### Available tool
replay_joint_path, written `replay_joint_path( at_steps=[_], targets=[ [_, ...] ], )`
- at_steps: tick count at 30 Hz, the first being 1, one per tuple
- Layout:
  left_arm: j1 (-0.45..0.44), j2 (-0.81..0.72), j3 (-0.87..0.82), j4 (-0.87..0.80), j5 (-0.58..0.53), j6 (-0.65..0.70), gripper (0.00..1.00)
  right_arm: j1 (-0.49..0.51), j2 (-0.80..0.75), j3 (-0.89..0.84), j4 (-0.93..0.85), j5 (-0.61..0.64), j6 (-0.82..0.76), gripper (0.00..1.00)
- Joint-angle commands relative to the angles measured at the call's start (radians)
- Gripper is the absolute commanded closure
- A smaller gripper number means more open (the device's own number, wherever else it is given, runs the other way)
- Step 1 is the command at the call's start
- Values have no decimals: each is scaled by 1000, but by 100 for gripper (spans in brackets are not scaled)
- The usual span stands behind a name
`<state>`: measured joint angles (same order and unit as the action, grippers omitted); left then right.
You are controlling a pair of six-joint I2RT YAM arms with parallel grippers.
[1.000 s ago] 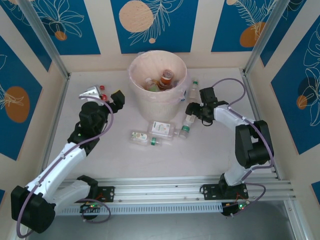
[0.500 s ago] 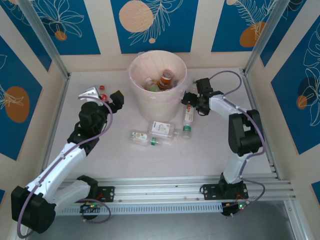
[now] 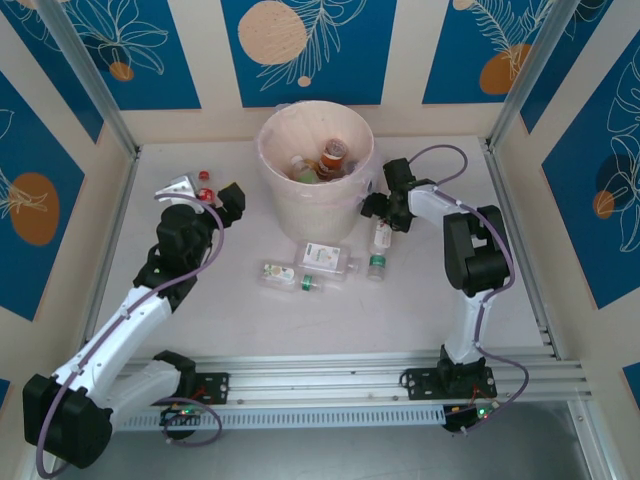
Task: Put the plastic bottles in the bin
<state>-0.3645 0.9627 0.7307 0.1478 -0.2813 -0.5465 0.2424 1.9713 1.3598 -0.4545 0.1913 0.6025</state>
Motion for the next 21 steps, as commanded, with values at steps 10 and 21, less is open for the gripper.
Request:
replay_joint_path(
  at_steps=[10,21],
  targets=[
    [27,5,-10,-8,12,-25,0,-15,-228,-201,133,87,-38,47],
    [39,11,-14,-11,18,-37,0,-19,-577,-402,287,172,-69,51]
  ],
)
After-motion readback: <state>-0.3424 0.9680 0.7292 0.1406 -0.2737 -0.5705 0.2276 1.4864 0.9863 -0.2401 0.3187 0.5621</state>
